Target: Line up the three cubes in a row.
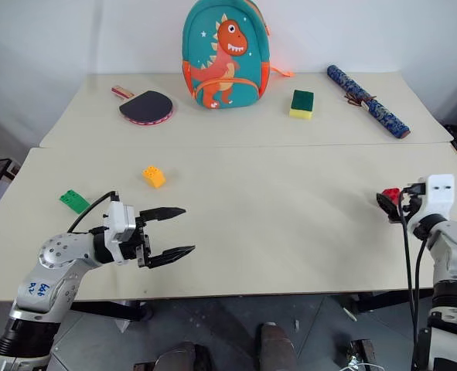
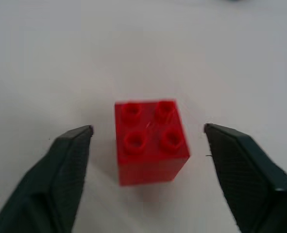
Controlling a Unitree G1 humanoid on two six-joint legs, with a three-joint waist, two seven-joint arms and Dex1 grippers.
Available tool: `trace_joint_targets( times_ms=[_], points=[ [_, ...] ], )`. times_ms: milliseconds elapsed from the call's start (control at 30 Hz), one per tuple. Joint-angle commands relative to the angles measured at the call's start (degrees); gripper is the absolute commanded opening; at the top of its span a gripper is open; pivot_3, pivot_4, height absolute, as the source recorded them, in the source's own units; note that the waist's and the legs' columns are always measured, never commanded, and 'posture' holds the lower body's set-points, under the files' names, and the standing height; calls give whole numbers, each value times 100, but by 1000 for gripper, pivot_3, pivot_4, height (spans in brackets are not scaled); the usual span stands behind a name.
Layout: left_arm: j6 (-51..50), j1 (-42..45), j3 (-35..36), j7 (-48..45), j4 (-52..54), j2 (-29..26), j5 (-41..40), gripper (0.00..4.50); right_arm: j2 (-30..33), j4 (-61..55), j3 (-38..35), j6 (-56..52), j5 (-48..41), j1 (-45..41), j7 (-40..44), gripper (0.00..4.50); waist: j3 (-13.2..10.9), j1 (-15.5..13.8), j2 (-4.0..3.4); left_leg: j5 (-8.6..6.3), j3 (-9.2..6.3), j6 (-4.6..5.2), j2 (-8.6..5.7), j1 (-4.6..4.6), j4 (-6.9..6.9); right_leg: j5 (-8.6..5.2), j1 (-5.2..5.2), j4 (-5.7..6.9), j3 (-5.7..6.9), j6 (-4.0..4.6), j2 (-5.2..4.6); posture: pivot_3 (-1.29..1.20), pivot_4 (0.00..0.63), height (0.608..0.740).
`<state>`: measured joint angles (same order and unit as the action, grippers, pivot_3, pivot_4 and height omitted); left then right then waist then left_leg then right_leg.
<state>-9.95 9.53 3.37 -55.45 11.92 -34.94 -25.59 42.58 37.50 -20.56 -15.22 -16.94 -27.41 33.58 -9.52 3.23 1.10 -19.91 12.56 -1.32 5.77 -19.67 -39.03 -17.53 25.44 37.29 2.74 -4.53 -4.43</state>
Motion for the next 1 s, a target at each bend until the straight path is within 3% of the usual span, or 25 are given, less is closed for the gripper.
trace_joint_targets(
  times_ms=[33, 133, 200, 267, 333, 533, 733, 933, 1000],
  points=[
    [15, 25, 175, 69, 191, -48, -75, 4500, 105, -73, -118, 214, -51, -99, 108, 2532, 0, 1, 0, 0, 0, 0, 0, 0, 0, 0, 0, 0, 0, 0, 0, 0, 150, 740],
    [19, 10, 179, 82, 197, -49, -65, 4500, 99, -36, -125, 411, -75, -103, 257, 1509, 0, 0, 0, 0, 1, 0, 0, 0, 0, 0, 0, 0, 1, 0, 0, 0, 150, 740],
    [29, -10, 201, 78, 192, -63, -64, 4500, 69, -684, 137, 403, -385, 47, 1306, 1479, 0, -2, -1, 0, 2, -1, 0, 0, 0, 0, 0, 0, 1, 0, 0, 0, 150, 740],
    [49, -54, 281, 15, 118, -133, -75, 4500, 351, -1833, 1232, 838, -317, 339, 3244, 1479, -4, 6, -7, 0, -1, -1, 2, -1, 1, 0, 1, 1, 2, -1, 2, 0, 150, 740],
    [53, -86, 327, -50, 55, -194, -89, 4500, 376, -2310, 1785, 704, -333, 185, 3945, 1479, -7, 54, -10, -2, 3, -8, 10, 8, 6, 1, 2, 3, -1, -2, 11, 0, 150, 740],
    [76, -326, 418, -199, -64, -294, -90, 4500, -474, -1936, 3028, 1040, 102, -1092, 4834, 1479, -9, 110, -12, -2, 5, -10, 12, 10, -2, -1, 2, 9, 4, 2, 9, 0, 150, 740],
    [30, -599, 513, -99, 144, -253, -115, 4500, -1010, -707, 3392, 1907, 487, -1569, 5277, 1479, -10, 4, -12, -7, 25, -6, 10, -23, -2, -2, 19, 1, 35, 3, 0, 0, 150, 740],
    [4, -746, 637, 41, 254, -259, -118, 4500, -1347, -116, 3399, 2196, 697, -1853, 5210, 1479, -10, 23, -13, -5, 29, -2, 13, -45, -13, -1, 34, -5, 39, 2, -1, 0, 150, 740],
    [-61, -835, 823, 125, 270, -308, -168, 4500, -1344, -90, 3366, 2137, 751, -1833, 5119, 2221, -10, 29, -13, -6, 28, -4, 13, -42, -13, -1, 35, 3, 38, 2, -1, 0, 150, 740]
  ],
)
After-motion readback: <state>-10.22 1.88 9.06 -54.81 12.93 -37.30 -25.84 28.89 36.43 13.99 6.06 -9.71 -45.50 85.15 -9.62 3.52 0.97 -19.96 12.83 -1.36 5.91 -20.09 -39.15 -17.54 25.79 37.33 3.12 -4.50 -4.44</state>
